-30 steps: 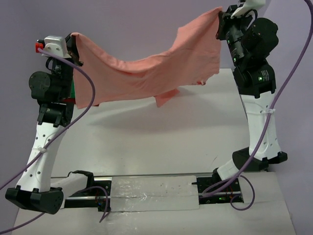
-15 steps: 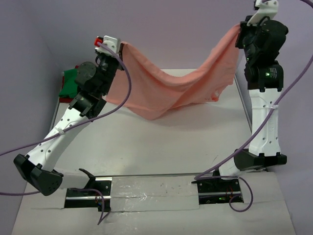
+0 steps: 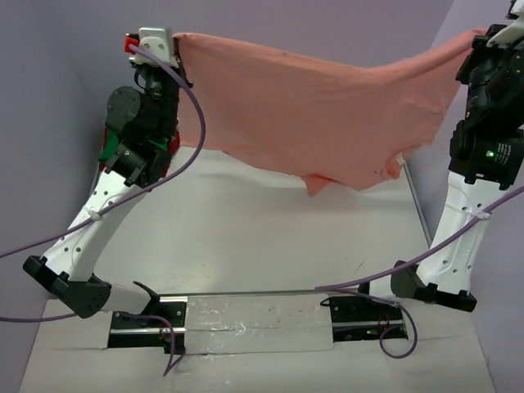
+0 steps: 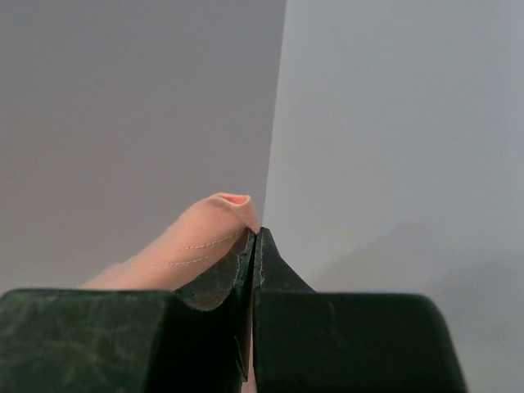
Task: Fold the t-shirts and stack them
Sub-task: Flatten out the tshirt
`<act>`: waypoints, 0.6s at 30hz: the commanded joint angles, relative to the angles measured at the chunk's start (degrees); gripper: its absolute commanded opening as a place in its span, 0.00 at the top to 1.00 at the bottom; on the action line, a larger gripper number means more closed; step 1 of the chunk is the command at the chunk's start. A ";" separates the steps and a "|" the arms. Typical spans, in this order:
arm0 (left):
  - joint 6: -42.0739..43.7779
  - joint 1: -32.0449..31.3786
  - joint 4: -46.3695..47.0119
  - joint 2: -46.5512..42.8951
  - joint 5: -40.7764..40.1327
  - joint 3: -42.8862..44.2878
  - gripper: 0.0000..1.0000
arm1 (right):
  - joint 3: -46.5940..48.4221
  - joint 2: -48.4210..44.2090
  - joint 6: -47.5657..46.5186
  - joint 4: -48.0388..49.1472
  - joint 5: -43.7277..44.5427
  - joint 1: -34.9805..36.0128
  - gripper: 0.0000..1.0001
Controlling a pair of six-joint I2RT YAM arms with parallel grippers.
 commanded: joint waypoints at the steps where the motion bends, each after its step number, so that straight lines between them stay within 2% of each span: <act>1: -1.03 5.77 2.51 -3.05 -4.57 2.59 1.00 | 2.16 -0.63 0.47 2.20 -3.09 -2.52 1.00; 6: -1.91 8.07 3.29 -7.71 -4.22 -3.28 1.00 | 1.46 -1.15 1.08 2.28 -5.73 -4.37 1.00; 11: -3.76 10.71 1.71 -12.72 -3.60 -5.67 1.00 | 1.46 -2.29 0.91 2.20 -6.35 -4.55 1.00; 18: -8.68 13.61 -6.28 -20.45 0.17 -6.11 1.00 | 0.41 -9.58 2.93 -1.05 -11.35 -4.55 1.00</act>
